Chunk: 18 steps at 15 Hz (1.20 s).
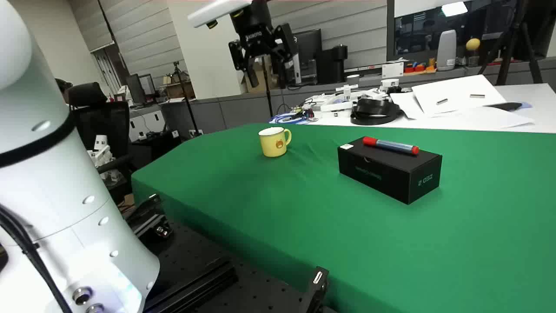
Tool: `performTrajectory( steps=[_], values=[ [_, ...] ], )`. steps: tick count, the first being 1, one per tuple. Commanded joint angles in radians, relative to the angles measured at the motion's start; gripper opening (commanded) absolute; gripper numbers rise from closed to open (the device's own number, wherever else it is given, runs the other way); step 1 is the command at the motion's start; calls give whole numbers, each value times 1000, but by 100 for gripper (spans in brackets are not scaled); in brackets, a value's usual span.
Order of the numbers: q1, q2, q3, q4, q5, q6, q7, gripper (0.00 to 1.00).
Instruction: Put the marker in the mug
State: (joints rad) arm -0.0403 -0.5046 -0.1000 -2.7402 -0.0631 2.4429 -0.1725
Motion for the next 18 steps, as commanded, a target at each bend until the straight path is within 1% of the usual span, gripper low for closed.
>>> performTrajectory(
  steps=[1,8,10,13,16,18],
  values=[
    [-2,-1,2,1,2,-3,-1,100],
    [-2,-1,2,1,2,-3,-1,100],
    [20,23,-20,27,-28,-15,-128,100],
    [51,60,-74,61,-29,-11,-335,100],
    [91,137,-150,112,-4,4,-565,100],
    [102,201,-176,151,8,12,-710,100]
  ],
)
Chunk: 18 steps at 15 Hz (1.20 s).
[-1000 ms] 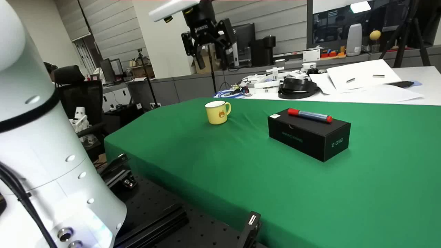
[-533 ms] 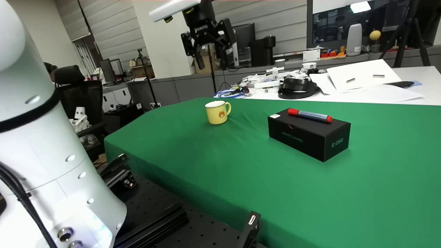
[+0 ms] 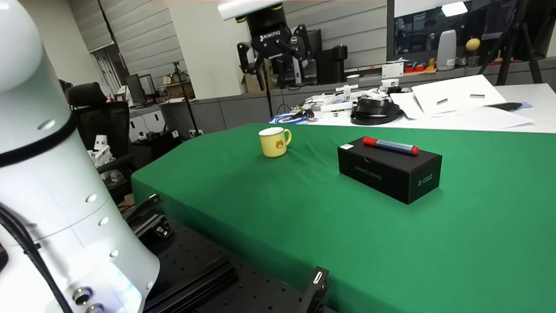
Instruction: Put the marker in the mug
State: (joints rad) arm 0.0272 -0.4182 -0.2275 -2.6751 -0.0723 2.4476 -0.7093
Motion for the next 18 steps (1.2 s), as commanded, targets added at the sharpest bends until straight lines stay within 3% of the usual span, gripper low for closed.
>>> performTrajectory(
  steps=[1,5,10,14,16,17,18],
  values=[
    [37,151,-56,108,21,16,-244,100],
    [18,294,-47,210,45,23,-514,100],
    [-54,465,-6,366,46,12,-786,100],
    [-130,576,30,492,54,-4,-863,100],
    [-158,620,40,549,34,-38,-819,100],
    [-161,563,55,464,26,13,-829,100],
    [-171,584,58,490,25,-2,-828,100]
  ],
)
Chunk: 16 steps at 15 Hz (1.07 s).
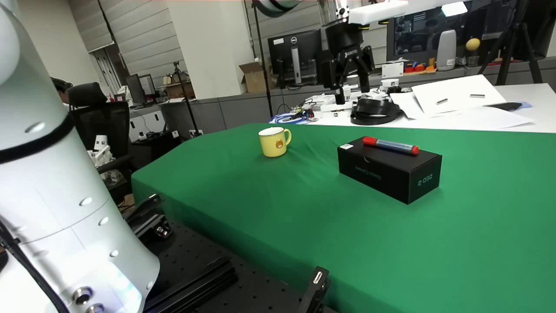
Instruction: Put the marker in the mug
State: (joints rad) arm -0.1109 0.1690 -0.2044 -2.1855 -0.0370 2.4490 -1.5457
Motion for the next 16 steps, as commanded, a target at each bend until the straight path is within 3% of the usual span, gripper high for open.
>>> performTrajectory(
  steps=[1,7,16],
  values=[
    [-40,13,36,18,-11,-11,9,100],
    [-42,26,41,36,-12,-18,10,100],
    [-107,146,91,83,11,111,-36,100]
  ],
)
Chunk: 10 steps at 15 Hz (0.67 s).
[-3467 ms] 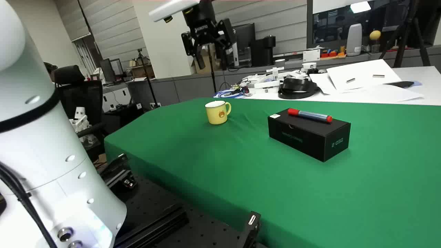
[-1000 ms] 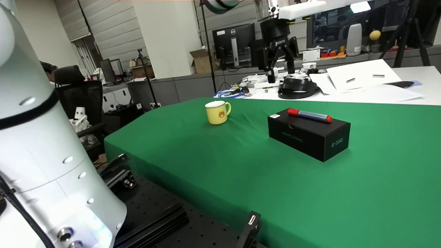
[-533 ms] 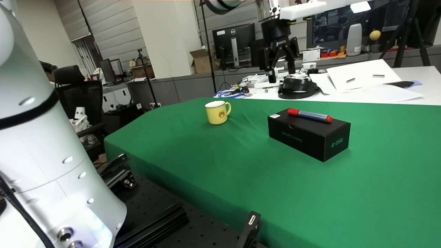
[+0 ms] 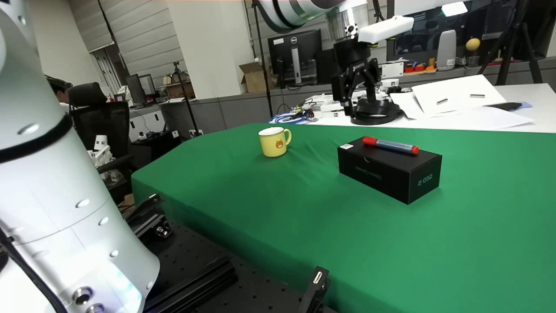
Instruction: Put the marker in the mug
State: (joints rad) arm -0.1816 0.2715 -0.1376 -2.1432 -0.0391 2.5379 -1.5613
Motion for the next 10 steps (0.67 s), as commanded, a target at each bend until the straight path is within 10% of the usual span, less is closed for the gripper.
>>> performTrajectory(
  steps=[1,10],
  values=[
    [-45,56,28,48,16,22,-21,100],
    [-124,125,57,78,29,21,-65,100]
  ],
)
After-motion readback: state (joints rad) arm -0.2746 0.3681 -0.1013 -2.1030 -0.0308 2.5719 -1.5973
